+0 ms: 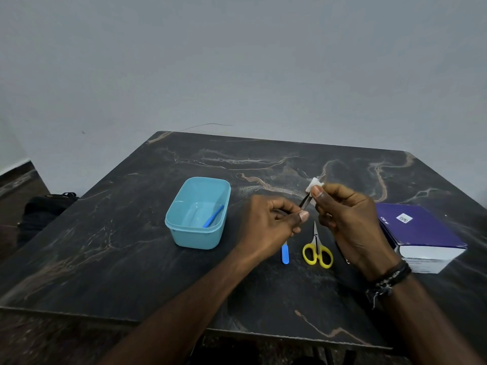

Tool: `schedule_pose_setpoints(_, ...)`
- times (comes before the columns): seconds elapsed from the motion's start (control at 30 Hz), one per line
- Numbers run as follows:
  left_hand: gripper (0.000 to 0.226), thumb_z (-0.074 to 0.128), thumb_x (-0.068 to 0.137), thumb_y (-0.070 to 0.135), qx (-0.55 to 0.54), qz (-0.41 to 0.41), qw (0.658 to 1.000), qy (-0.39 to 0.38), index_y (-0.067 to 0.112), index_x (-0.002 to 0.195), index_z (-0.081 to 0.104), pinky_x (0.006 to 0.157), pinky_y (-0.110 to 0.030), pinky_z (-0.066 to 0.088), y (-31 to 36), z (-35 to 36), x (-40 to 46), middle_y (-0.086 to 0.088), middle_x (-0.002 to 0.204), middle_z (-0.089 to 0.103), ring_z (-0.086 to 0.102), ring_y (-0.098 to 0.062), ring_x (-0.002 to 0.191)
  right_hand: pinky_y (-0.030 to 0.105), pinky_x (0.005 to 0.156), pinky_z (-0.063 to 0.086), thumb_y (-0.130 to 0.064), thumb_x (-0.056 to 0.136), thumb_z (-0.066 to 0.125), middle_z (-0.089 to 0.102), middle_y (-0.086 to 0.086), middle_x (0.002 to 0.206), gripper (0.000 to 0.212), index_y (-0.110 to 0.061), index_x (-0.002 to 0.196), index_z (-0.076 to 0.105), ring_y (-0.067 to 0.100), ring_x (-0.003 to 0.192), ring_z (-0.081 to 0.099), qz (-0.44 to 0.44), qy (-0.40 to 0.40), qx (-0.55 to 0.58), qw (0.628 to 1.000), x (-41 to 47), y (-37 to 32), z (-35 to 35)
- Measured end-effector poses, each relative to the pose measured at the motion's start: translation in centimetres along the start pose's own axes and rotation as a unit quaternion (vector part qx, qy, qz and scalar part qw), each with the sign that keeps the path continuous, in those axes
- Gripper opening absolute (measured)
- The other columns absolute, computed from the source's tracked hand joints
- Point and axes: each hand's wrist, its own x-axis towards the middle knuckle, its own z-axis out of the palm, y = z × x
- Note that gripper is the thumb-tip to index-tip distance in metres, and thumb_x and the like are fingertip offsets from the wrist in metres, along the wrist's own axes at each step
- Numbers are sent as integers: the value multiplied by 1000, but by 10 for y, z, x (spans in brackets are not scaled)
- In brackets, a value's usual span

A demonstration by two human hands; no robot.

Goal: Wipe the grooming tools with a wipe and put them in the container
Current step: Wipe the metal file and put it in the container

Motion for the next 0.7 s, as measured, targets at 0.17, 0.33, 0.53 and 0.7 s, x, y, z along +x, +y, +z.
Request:
schedule_pose_setpoints(0.17, 6, 71, 86, 16, 43, 49, 998, 14, 11, 82, 72, 63, -39, 61, 2, -2, -2, -2, 66, 71, 70, -15, 59, 18, 48, 36, -38, 68, 78, 59, 8, 72, 36, -10, 89, 75, 11, 61, 43, 50, -41, -32, 997, 0, 2, -1)
schedule_pose_setpoints(0.33, 11, 69, 88, 19, 83, 61, 995, -13, 13, 79, 72, 61, -43, 59, -1, 0, -3, 5, 63, 67, 68, -16, 58, 17, 45, 34, -38, 65, 79, 53, 20, 85, 26, -16, 79, 75, 10, 58, 41, 23, 10, 12, 1000, 2, 1, -3)
schedule_pose_setpoints(0.53, 13, 70, 85, 20, 100, 58, 993, 10, 14, 73, 71, 58, -49, 56, -4, 2, -2, 0, 60, 68, 66, -23, 57, 16, 45, 35, -52, 55, 85, 54, 19, 81, 55, -8, 87, 75, 8, 56, 42, 31, -19, -19, 999, 4, 6, -5)
schedule_pose_setpoints(0.7, 14, 70, 84, 18, 110, 72, 991, 18, 13, 71, 71, 57, -46, 55, -4, 2, -1, -1, 58, 67, 65, -24, 56, 17, 44, 34, -34, 68, 76, 53, 13, 69, 43, 3, 90, 71, 11, 55, 39, 32, 11, -18, 999, 3, 6, -2)
